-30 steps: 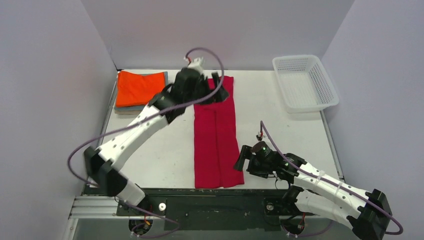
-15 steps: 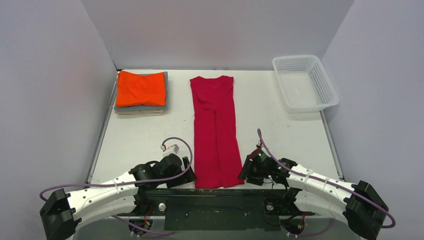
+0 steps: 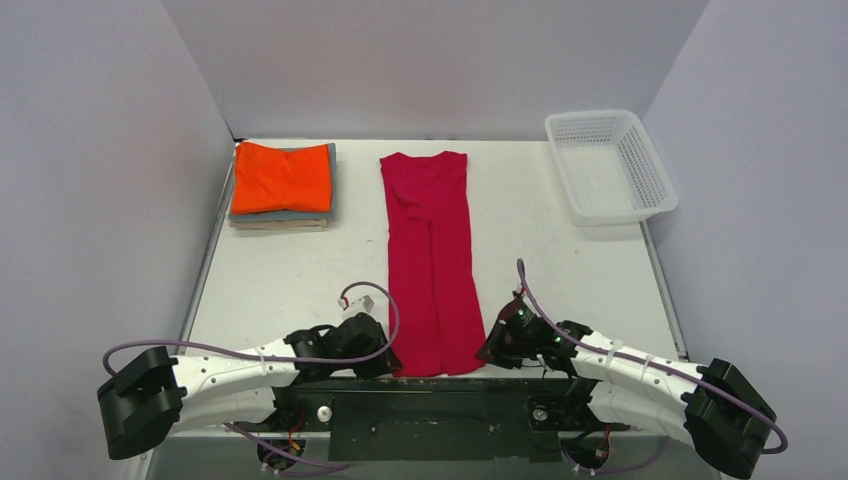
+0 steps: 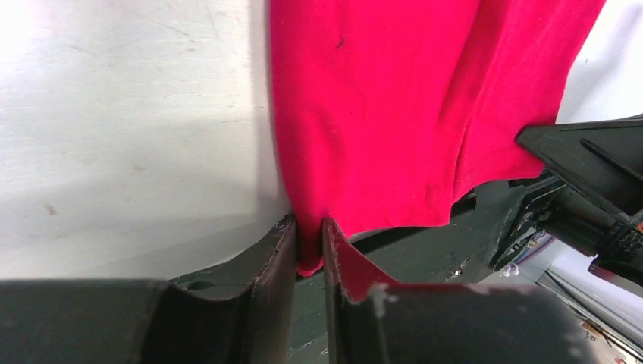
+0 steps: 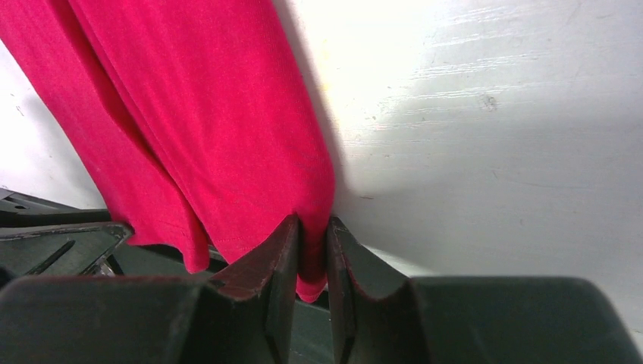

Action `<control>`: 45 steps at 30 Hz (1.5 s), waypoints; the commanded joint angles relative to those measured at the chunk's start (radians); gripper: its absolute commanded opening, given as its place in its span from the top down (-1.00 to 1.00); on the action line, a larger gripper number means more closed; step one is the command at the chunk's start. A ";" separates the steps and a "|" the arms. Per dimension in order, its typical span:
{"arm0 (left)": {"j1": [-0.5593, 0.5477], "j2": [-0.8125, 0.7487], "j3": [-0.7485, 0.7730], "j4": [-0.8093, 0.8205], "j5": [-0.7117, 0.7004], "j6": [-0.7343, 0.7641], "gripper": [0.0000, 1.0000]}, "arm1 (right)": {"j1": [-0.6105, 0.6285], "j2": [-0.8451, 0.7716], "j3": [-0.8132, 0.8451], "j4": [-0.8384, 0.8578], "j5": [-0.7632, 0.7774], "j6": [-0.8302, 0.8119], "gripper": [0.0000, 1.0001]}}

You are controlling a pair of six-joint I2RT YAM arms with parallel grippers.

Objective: Fold and stack the t-shirts
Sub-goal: Grab the bottom of the folded rectangular tshirt with both arms, then fold the folded rectangular tshirt in 1/3 of the way

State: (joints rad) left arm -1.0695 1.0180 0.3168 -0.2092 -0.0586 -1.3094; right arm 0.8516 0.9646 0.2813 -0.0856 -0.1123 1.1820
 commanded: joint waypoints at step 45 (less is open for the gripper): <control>0.691 0.694 0.820 0.092 0.235 0.496 1.00 | -0.446 0.770 0.975 -0.069 -0.105 -0.338 1.00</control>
State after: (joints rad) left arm -0.3996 1.6672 1.0687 -0.1665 0.1352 -0.8532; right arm 0.4305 1.6875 1.1927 -0.1715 -0.1658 0.8616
